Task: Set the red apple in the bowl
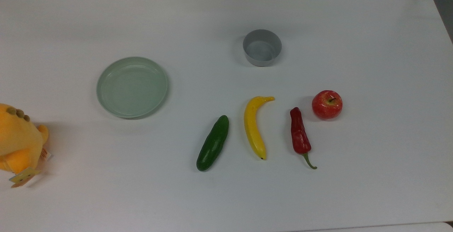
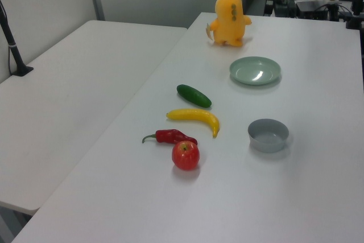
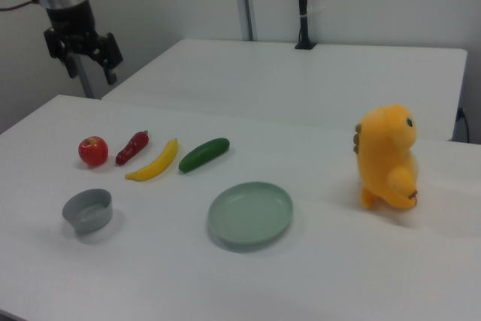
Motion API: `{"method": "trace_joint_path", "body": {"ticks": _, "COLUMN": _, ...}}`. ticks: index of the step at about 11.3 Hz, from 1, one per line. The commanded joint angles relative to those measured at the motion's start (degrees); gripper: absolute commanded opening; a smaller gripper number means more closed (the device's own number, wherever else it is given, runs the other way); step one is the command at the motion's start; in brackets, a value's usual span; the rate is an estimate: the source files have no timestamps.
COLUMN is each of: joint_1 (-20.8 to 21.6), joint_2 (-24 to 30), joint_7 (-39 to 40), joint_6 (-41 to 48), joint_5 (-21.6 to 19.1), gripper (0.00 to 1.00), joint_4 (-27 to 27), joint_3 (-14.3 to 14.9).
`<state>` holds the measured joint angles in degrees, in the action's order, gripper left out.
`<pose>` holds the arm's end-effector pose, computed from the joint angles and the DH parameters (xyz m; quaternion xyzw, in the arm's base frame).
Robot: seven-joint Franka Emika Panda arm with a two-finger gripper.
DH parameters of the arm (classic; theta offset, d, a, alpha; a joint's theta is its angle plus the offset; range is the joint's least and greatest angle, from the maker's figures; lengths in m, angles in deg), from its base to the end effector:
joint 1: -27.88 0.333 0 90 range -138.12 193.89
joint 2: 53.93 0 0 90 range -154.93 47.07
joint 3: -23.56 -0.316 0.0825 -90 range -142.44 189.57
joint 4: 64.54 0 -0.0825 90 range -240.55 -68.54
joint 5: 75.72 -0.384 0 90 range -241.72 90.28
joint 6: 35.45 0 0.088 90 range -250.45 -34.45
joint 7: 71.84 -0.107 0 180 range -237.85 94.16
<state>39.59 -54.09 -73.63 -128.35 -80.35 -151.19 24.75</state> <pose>0.5501 0.1106 0.6558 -0.9949 -0.0760 -0.0484 0.0458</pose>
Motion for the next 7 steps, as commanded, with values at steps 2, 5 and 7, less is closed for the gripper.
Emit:
{"method": "trace_joint_path", "body": {"ticks": 2, "joint_1": 6.83, "joint_2": -9.12, "joint_7": -10.76, "joint_6": -4.99, "joint_5": 0.32, "gripper": 1.00, "joint_4": 9.44, "joint_3": 0.31}}
{"method": "trace_joint_path", "body": {"ticks": 5, "joint_1": 8.68, "joint_2": -15.11, "joint_7": -17.10, "joint_6": -15.35, "joint_5": 0.32, "gripper": 1.00, "joint_4": 10.71, "joint_3": -2.32}}
{"method": "trace_joint_path", "body": {"ticks": 7, "joint_1": 10.08, "joint_2": -17.84, "joint_7": -20.18, "joint_6": -20.10, "joint_5": 1.02, "gripper": 1.00, "joint_4": 10.45, "joint_3": -4.17}}
